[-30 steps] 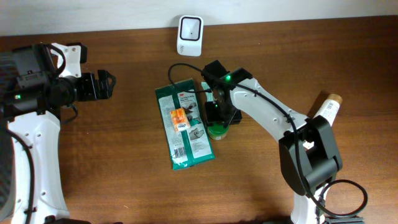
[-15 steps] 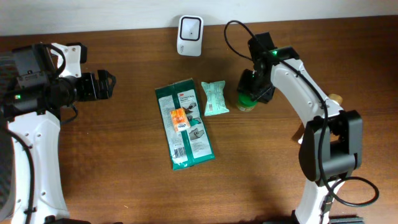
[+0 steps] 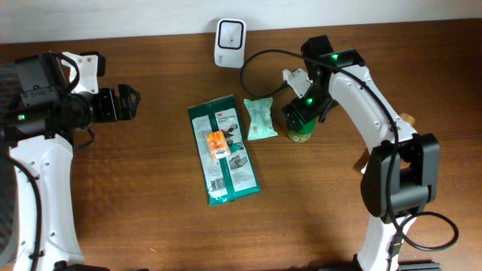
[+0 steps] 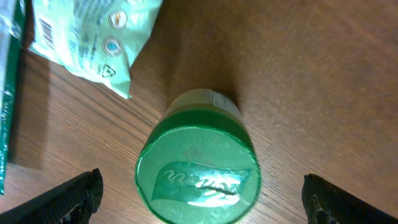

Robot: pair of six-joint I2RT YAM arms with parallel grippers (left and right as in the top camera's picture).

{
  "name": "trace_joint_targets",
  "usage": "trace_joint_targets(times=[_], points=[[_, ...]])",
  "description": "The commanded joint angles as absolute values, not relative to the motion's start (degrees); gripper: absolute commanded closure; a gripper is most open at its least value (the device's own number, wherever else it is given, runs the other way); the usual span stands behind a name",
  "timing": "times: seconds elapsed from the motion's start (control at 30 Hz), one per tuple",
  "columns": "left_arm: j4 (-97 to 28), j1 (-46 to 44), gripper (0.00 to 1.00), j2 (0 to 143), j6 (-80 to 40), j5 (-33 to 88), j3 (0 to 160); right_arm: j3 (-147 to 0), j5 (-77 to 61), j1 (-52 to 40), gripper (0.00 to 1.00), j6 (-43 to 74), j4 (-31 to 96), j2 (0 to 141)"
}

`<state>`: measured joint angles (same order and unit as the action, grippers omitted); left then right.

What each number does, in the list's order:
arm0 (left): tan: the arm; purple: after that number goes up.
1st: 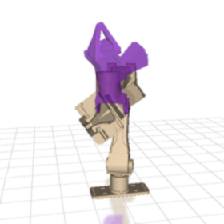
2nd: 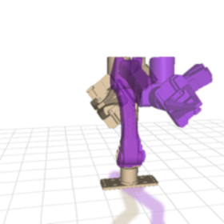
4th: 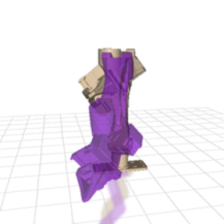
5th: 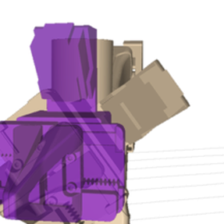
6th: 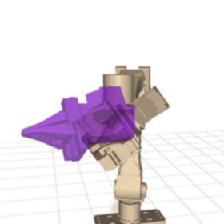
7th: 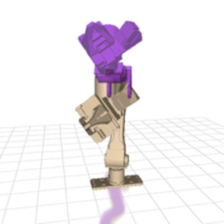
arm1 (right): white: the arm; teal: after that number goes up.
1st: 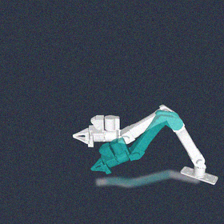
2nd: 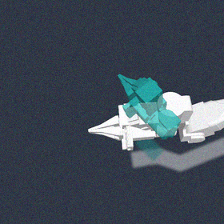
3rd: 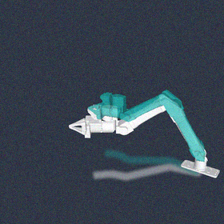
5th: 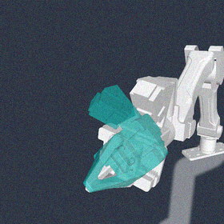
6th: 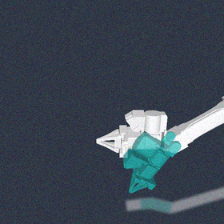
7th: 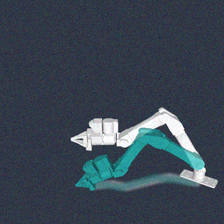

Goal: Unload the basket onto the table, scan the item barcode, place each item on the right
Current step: 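Move the right gripper to the green-lidded jar and grasp it, then lift the green-lidded jar and hold it under the barcode scanner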

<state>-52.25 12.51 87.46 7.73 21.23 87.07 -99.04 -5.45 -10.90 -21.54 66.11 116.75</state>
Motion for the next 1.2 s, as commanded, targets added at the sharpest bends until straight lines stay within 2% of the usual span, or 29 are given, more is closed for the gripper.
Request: trace_joint_targets(times=[0.0,0.1,0.13,0.2,0.3,0.37,0.4,0.43,0.47,0.5,0.53,0.6,0.63,0.73,0.8,0.83,1.0,1.03,1.17], points=[[-52.14,12.53,0.01,86.61,8.47,22.06,87.48,-98.10,-5.76,-10.52,0.02,-23.11,65.54,119.46],[-52.14,12.53,0.01,86.61,8.47,22.09,87.48,-96.95,-5.96,-10.48,0.04,-23.09,64.62,119.77],[-52.14,12.56,0.01,86.61,8.47,22.09,87.48,-96.95,-5.91,-10.48,0.09,-22.20,64.25,119.77],[-52.14,12.53,0.01,86.61,8.47,22.06,87.48,-96.95,-5.96,-10.48,0.24,-22.02,64.12,119.77],[-52.14,12.56,0.01,86.61,8.47,22.09,87.48,-96.84,-5.93,-10.48,0.26,-20.27,64.49,119.77],[-52.14,12.56,0.01,86.61,8.47,22.09,87.48,-96.75,-5.89,-10.46,0.29,-12.32,64.49,119.77],[-52.14,12.53,0.01,86.61,8.47,22.09,87.48,-96.75,-5.72,-10.48,0.31,-4.34,64.71,119.77],[-52.14,12.56,0.01,86.61,8.47,22.09,87.48,-96.75,-5.74,-10.46,0.38,5.28,64.84,119.77],[-52.12,12.53,0.01,86.61,8.47,22.09,87.48,-96.75,-5.76,-10.48,0.37,16.80,64.86,119.77],[-52.14,12.56,0.01,86.61,8.47,22.09,87.48,-96.75,-5.76,-10.52,0.37,21.78,64.69,119.77],[-52.14,12.53,0.01,86.61,8.47,22.09,87.48,-96.75,-5.91,-10.52,0.36,22.15,64.51,119.77],[-52.14,12.56,0.01,86.61,8.47,22.09,87.48,-96.75,-5.74,-10.52,0.29,14.76,64.53,119.77],[-52.14,12.53,0.01,86.61,8.47,22.09,87.48,-96.75,-5.69,-10.48,0.02,9.32,64.49,119.77],[-52.14,12.56,0.01,86.61,8.47,22.09,87.48,-96.75,-5.52,-10.48,0.02,-1.30,63.72,119.77],[-52.12,12.56,0.01,86.61,8.47,22.09,87.48,-96.71,-5.50,-10.48,0.01,-1.74,62.57,119.77],[-52.14,12.56,0.01,86.61,8.47,22.09,87.48,-96.23,-5.50,-10.48,0.07,-1.72,62.11,119.77],[-52.14,12.56,0.01,86.61,8.47,22.09,87.48,-92.14,-5.48,-10.24,0.16,-1.52,57.41,119.74],[-52.12,12.53,0.01,86.61,8.47,22.09,87.48,-92.16,-5.54,-9.96,0.24,-1.39,57.36,119.74],[-52.14,12.53,0.01,86.61,8.47,22.09,87.48,-96.90,-7.92,-9.56,0.23,-1.04,60.84,119.61]])
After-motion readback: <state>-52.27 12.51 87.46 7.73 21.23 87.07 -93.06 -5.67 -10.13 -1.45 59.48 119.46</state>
